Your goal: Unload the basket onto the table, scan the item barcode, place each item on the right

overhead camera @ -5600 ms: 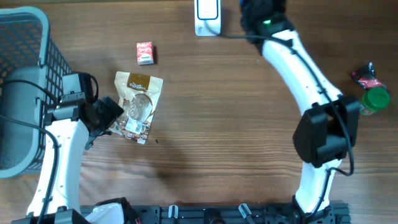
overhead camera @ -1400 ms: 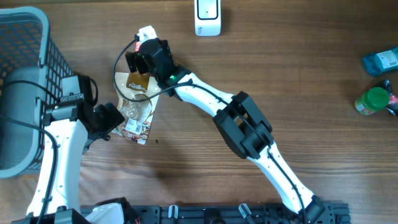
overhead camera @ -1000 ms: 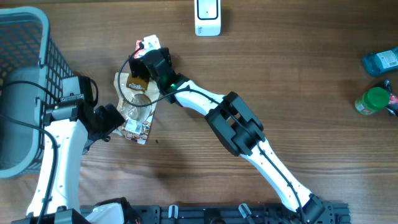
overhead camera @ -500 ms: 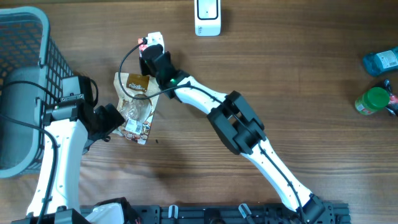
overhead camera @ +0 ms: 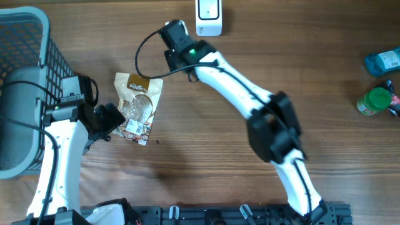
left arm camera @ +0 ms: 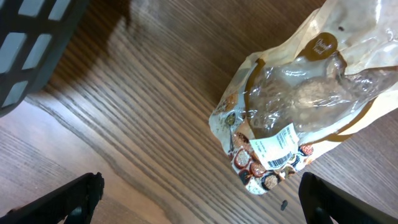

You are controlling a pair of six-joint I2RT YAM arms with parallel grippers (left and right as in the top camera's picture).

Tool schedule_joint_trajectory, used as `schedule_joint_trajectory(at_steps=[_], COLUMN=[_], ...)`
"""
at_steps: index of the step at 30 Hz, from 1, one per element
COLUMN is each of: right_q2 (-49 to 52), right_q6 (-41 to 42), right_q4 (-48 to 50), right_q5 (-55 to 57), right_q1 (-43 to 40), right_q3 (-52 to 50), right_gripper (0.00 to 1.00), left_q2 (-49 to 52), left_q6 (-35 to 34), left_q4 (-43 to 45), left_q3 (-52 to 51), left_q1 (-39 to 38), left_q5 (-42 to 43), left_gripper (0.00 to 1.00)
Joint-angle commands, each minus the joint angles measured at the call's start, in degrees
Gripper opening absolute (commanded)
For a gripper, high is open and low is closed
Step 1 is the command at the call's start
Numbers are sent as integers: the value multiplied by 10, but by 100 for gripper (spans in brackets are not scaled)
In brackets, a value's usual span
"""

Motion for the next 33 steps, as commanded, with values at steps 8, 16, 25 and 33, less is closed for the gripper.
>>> schedule_joint_trajectory(at_steps=[8, 16, 25, 33], right_q2=[-312, -299, -258, -213], right_q6=[-57, -235, -263, -245], right_q4=[-320, -495, -377, -120], right_q5=[-388, -584, -417, -483], right_q1=[-159, -292, -283, -278], right_q3=[3, 3, -91, -401], right_gripper=[5, 5, 5, 11], left_q2=[2, 2, 2, 2], left_q6=[-4, -4, -4, -4], left_q4=[2, 3, 8, 15], left_q3=[-1, -1, -1, -1], left_q1=[5, 5, 5, 5], left_q5=[-10, -10, -9, -10], left_gripper=[100, 100, 100, 100])
